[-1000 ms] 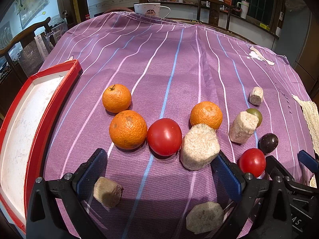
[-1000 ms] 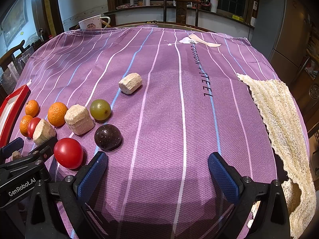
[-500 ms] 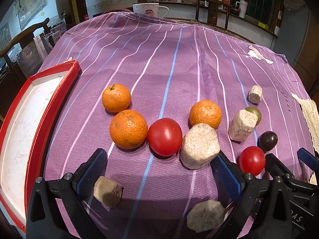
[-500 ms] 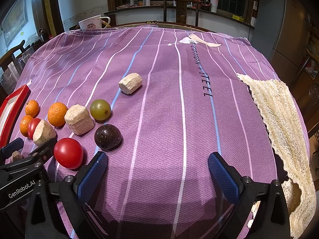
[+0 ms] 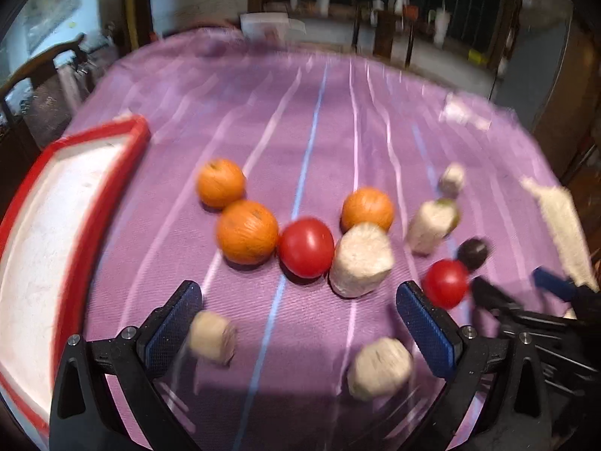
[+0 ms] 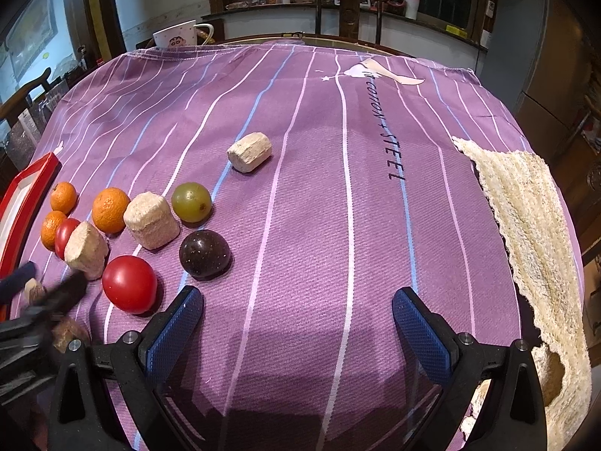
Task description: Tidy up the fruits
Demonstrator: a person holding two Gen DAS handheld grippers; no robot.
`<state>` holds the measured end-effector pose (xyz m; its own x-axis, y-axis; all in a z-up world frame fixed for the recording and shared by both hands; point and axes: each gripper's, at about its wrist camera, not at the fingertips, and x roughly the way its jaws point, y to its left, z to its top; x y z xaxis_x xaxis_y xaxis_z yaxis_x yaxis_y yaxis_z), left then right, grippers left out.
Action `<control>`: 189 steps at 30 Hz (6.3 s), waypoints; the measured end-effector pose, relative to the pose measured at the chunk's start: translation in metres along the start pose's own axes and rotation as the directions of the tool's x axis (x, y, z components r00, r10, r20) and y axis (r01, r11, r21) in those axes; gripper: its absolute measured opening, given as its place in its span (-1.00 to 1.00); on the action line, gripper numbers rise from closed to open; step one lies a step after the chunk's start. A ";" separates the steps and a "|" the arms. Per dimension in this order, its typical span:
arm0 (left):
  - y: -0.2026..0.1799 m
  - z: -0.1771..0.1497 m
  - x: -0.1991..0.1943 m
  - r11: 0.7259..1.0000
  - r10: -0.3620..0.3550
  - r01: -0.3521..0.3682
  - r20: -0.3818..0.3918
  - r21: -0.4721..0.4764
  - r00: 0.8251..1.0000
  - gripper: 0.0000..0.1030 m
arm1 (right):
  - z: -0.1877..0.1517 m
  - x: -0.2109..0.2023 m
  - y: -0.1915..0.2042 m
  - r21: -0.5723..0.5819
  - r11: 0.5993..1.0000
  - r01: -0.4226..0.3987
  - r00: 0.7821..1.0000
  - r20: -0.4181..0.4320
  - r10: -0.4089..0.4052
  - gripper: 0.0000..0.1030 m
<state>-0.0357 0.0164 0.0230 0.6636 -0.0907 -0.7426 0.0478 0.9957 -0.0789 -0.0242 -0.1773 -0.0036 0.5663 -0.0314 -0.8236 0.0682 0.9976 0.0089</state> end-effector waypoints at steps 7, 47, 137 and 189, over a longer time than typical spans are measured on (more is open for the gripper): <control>0.000 -0.005 -0.077 0.992 0.109 -0.120 0.240 0.033 0.965 1.00 | -0.011 -0.030 -0.013 0.046 0.999 -0.009 0.996 0.084 0.005 0.99; 0.010 -0.023 -0.071 0.985 0.083 -0.103 0.143 0.141 0.986 1.00 | -0.036 -0.077 -0.011 0.103 0.991 -0.085 0.972 0.227 0.060 0.99; 0.236 -0.023 -0.112 0.925 0.262 -0.227 0.080 -0.304 0.962 0.31 | -0.045 -0.093 0.264 -0.379 0.773 -0.509 0.837 -0.009 0.547 -0.34; 0.071 -0.021 -0.053 0.999 -0.028 0.029 -0.032 0.043 0.999 0.62 | -0.027 -0.063 0.030 0.029 0.958 -0.284 0.952 0.131 0.278 -0.14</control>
<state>-0.0832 0.0916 0.0425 0.6378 -0.1187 -0.7610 0.0990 0.9925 -0.0719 -0.0803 -0.1438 0.0329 0.6654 0.2396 -0.7070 -0.0721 0.9633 0.2587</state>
